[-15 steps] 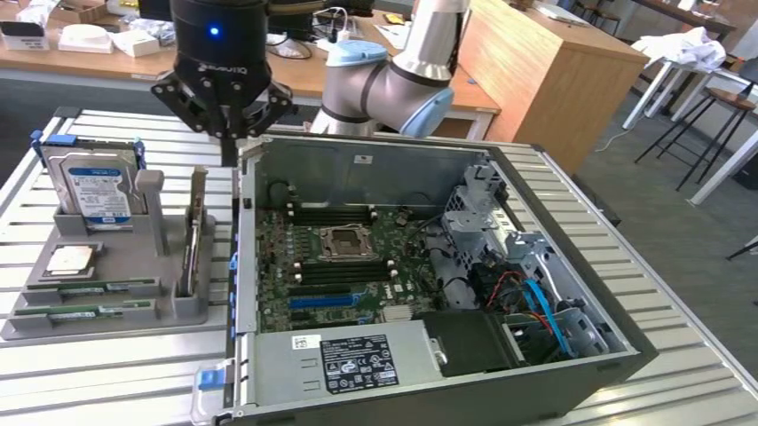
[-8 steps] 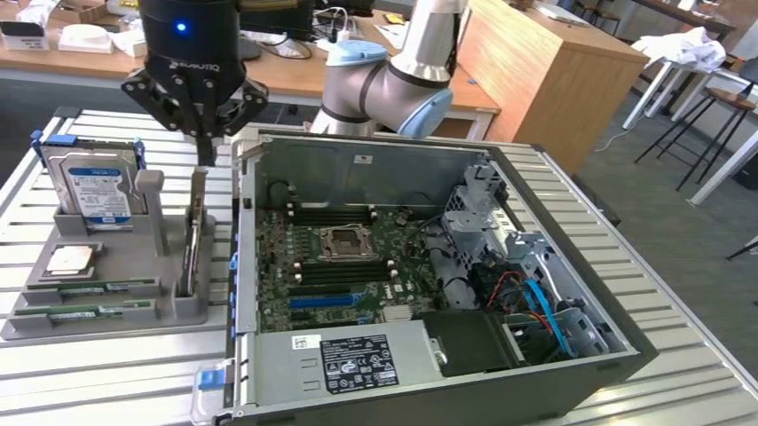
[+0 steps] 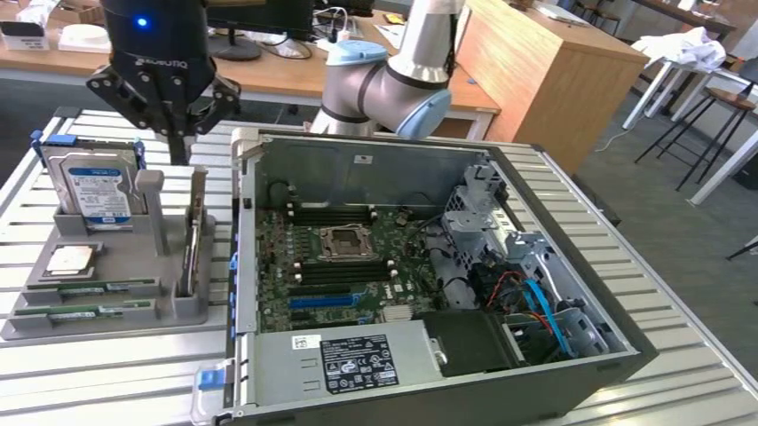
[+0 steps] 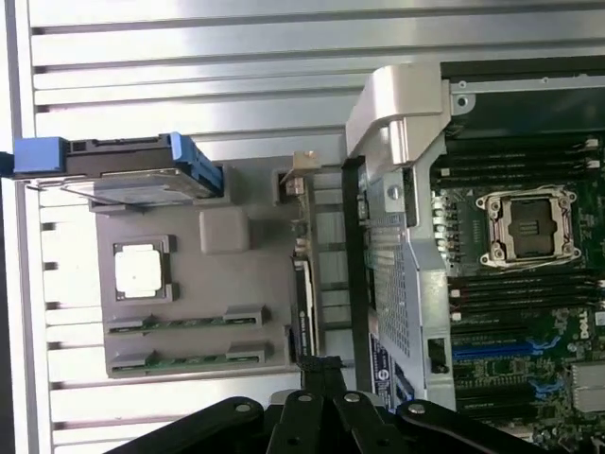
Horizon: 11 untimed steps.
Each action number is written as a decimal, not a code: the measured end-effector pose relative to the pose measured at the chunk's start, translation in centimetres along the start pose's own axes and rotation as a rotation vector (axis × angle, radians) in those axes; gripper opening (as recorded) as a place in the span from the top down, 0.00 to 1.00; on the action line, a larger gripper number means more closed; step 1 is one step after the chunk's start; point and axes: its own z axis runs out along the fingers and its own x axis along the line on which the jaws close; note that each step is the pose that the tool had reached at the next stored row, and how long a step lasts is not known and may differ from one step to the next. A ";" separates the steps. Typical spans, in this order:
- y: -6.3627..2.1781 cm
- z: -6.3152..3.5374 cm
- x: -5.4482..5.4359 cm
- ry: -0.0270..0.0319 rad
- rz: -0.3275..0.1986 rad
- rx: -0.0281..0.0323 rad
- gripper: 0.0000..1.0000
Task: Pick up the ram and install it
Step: 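Reach for the ram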
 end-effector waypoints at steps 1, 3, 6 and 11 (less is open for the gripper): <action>-0.02 0.00 0.3 -0.0001 0.000 0.0000 0.90; -0.07 -0.01 0.9 0.0000 0.001 0.0000 0.90; -0.14 -0.02 1.9 0.0000 0.002 0.0001 0.90; -0.26 -0.03 3.3 -0.0001 0.003 0.0001 0.90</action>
